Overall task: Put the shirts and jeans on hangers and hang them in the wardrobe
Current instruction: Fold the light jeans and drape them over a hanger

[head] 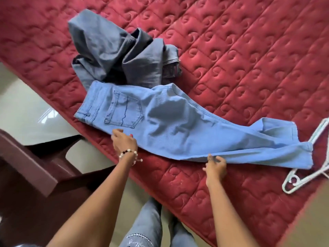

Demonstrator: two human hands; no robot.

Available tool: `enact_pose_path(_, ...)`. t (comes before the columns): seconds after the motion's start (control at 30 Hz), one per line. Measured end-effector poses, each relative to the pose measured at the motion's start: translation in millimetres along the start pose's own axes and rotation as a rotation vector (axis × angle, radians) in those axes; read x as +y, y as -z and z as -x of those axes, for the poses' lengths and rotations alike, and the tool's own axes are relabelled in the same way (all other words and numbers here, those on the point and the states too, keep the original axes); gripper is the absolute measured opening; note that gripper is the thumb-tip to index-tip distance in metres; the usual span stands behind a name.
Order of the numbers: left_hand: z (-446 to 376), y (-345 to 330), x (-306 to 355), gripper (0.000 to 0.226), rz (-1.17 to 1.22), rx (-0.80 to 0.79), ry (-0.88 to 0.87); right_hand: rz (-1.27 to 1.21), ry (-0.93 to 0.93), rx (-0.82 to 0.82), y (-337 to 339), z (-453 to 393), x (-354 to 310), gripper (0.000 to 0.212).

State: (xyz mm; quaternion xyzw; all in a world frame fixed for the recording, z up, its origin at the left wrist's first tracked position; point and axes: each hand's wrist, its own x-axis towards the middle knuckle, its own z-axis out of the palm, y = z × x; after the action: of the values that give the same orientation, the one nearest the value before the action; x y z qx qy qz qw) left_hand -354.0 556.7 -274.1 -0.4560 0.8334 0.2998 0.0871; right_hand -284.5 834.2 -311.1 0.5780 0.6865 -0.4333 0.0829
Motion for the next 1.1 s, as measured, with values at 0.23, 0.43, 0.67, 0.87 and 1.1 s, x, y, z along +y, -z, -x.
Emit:
enact_pose_path(0.23, 36.2, -68.7, 47.9, 0.019, -0.249, -0.589, -0.718, -0.166, -0.238, 0.157, 40.2, -63.7, -38.1, 0.070)
enact_pose_path(0.43, 97.4, -119.6, 90.0, 0.036, -0.342, -0.929, -0.932, -0.048, -0.260, 0.204, 50.7, -99.3, -43.8, 0.051)
enact_pose_path(0.67, 146.6, -142.3, 142.1, 0.049, -0.095, -0.919, -0.893, -0.176, 0.790, -0.226, 54.0, -32.7, -108.4, 0.037)
enact_pose_path(0.87, 96.4, -109.7, 158.8, 0.010, 0.703, -0.290, -0.209, -0.125, 0.705, -0.518, 63.0, -59.7, -112.4, 0.027)
enact_pose_path(1.1, 18.7, -88.9, 113.1, 0.055, 0.310, 0.087, 0.100, 0.109, 0.327, 0.113, 98.9, -143.8, -56.7, 0.034)
